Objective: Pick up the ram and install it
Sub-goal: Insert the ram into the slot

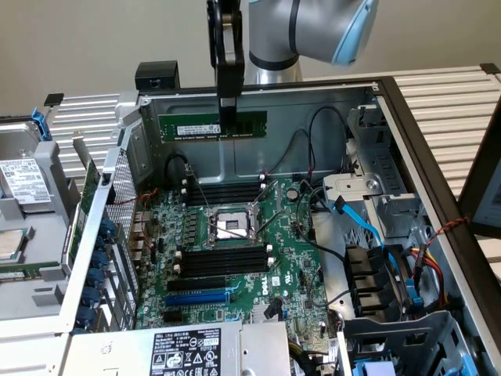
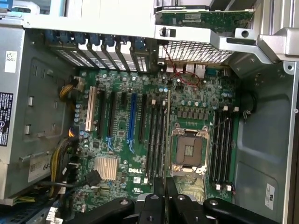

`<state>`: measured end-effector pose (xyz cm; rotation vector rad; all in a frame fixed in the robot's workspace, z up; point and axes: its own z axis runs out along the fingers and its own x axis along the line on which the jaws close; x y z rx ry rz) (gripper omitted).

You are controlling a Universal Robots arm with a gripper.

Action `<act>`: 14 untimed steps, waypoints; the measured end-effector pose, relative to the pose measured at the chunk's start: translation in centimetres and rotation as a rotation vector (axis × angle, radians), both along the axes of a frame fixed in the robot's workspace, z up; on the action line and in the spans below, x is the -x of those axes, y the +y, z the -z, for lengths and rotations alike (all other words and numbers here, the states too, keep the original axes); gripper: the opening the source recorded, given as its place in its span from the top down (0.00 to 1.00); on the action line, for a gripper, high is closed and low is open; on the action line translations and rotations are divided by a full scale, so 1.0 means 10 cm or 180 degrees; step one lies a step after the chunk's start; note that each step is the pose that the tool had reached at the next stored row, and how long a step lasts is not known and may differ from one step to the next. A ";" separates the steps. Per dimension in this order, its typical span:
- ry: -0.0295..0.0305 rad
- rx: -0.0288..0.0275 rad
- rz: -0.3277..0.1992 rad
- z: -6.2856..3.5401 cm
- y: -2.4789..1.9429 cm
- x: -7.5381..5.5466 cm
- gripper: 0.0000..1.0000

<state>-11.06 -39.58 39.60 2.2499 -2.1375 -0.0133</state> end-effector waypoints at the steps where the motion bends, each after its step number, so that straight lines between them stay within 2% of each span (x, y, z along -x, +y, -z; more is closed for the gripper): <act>1: 0.0000 -0.0002 0.0000 0.005 0.000 -0.03 0.87; 5: 0.0000 -0.0007 0.0000 0.035 0.000 -0.09 0.87; 7: 0.0000 -0.0016 0.0000 0.047 0.000 -0.10 0.87; 8: 0.0001 -0.0032 0.0000 0.054 0.000 -0.10 0.87; 9: 0.0001 -0.0063 0.0000 0.061 -0.002 -0.10 0.87; 11: 0.0000 -0.0138 0.0000 0.071 -0.013 -0.10 0.87; 12: 0.0000 -0.0164 0.0000 0.075 -0.018 -0.10 0.87; 14: 0.0006 -0.0170 0.0000 0.084 -0.023 -0.10 0.87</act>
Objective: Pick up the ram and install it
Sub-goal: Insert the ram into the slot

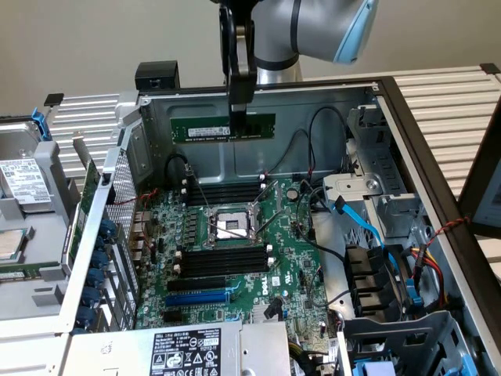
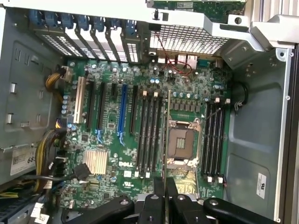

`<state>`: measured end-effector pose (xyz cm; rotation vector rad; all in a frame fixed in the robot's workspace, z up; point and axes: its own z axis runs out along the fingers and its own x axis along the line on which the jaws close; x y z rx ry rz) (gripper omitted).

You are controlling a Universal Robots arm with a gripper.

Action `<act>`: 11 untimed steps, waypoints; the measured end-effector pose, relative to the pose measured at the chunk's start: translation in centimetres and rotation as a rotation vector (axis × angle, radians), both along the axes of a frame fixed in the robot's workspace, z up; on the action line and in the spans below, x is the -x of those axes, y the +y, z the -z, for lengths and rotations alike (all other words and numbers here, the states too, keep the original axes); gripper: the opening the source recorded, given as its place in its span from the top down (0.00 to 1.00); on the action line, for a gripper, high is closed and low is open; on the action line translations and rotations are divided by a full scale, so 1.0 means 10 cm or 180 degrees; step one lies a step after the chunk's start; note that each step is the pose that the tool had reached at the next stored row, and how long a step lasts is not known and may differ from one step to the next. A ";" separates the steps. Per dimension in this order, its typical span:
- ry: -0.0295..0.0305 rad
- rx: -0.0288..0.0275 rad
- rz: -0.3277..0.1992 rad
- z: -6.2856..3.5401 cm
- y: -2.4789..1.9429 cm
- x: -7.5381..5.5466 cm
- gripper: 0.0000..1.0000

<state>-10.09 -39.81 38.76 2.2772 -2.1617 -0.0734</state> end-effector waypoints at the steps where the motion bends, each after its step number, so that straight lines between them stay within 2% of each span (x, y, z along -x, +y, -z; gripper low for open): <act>1: 0.0001 0.0001 0.0000 0.002 -0.006 0.00 0.87; 3: -0.0003 0.0000 0.0000 0.023 -0.025 0.01 0.87; 8: -0.0054 0.0001 0.0012 0.084 -0.028 0.04 0.87; 10: -0.0072 0.0010 0.0026 0.101 -0.028 0.06 0.87; 11: -0.0078 0.0022 0.0037 0.107 -0.028 0.06 0.87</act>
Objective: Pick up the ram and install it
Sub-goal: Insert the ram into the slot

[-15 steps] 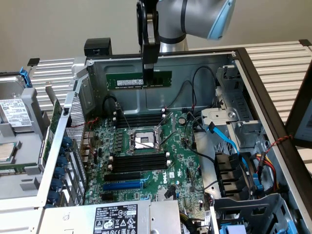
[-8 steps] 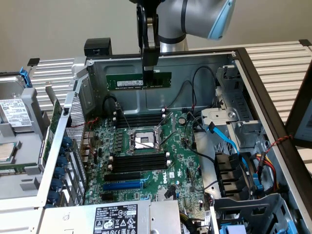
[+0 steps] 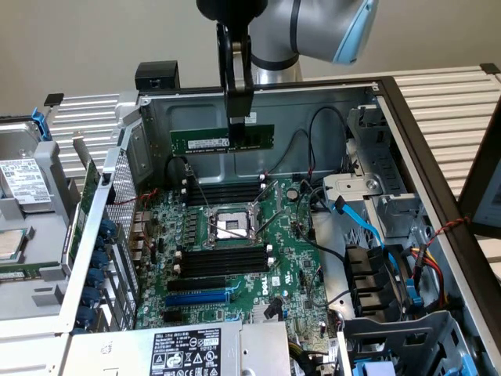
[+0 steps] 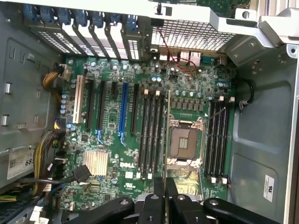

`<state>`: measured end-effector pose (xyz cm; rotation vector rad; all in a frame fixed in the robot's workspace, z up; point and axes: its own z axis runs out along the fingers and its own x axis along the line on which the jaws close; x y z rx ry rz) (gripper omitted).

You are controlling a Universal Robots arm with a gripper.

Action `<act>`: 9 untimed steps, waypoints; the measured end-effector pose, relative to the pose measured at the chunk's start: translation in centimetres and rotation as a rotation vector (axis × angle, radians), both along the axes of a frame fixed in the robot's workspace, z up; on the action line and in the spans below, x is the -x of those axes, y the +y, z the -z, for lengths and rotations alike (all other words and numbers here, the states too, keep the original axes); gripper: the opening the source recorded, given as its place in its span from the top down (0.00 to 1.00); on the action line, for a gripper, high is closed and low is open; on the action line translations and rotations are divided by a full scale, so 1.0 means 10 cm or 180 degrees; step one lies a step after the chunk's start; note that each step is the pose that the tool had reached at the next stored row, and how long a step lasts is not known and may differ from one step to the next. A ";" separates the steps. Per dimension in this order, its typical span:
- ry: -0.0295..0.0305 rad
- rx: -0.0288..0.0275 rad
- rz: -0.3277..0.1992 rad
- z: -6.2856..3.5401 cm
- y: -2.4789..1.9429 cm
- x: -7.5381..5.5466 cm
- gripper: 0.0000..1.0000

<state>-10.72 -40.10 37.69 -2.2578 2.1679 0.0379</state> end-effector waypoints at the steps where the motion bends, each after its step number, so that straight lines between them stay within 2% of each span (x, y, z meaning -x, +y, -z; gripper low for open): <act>1: -0.0005 0.0016 0.0013 0.007 0.000 0.00 0.87; 4: -0.0009 0.0084 0.0042 0.019 0.000 0.02 0.87; 6: -0.0014 0.0100 0.0042 0.031 -0.001 0.02 0.87; 9: -0.0045 0.0109 0.0044 0.058 0.005 0.05 0.87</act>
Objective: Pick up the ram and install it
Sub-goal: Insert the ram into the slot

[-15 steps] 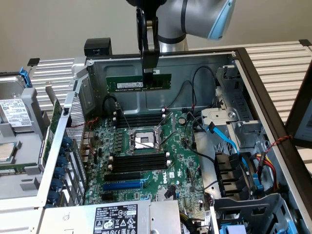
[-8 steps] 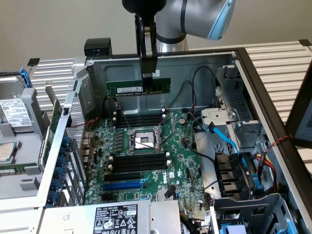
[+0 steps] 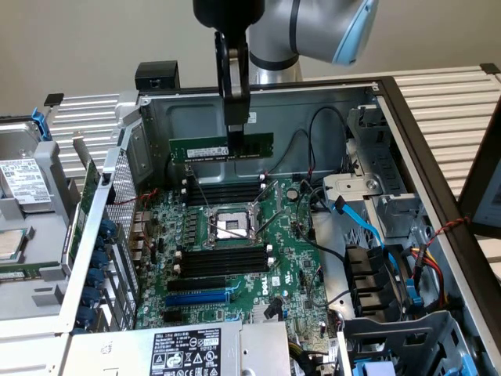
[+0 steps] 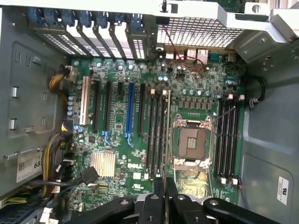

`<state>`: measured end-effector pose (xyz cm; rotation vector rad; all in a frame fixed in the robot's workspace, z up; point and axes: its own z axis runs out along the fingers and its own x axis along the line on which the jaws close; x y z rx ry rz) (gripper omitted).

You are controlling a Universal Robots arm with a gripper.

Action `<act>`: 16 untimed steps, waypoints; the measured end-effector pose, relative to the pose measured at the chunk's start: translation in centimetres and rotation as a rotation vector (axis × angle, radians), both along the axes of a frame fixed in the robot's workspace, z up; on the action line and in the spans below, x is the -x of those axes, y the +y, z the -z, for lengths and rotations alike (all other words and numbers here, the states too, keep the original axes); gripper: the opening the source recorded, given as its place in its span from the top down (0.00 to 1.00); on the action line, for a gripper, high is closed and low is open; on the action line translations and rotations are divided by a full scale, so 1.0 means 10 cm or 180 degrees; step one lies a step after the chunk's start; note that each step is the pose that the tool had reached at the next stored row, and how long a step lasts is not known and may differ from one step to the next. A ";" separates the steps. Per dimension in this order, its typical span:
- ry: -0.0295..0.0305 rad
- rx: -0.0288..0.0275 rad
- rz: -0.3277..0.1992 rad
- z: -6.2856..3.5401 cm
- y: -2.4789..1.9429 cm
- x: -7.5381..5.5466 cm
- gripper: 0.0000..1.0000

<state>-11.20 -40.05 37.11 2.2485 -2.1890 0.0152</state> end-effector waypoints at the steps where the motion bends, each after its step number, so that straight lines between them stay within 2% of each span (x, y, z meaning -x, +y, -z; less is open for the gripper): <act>1: -0.0007 0.0002 0.0002 0.010 0.003 0.01 0.87; 7: -0.0018 0.0007 0.0055 0.101 0.015 0.06 0.87; 9: -0.0022 0.0016 0.0080 0.121 0.015 0.06 0.87; 12: -0.0031 0.0047 0.0099 0.143 0.022 0.06 0.87; 13: -0.0035 0.0065 0.0100 0.150 0.031 0.06 0.87; 15: -0.0043 0.0115 0.0099 0.158 0.061 0.06 0.87; 16: -0.0046 0.0132 0.0099 0.165 0.083 0.06 0.87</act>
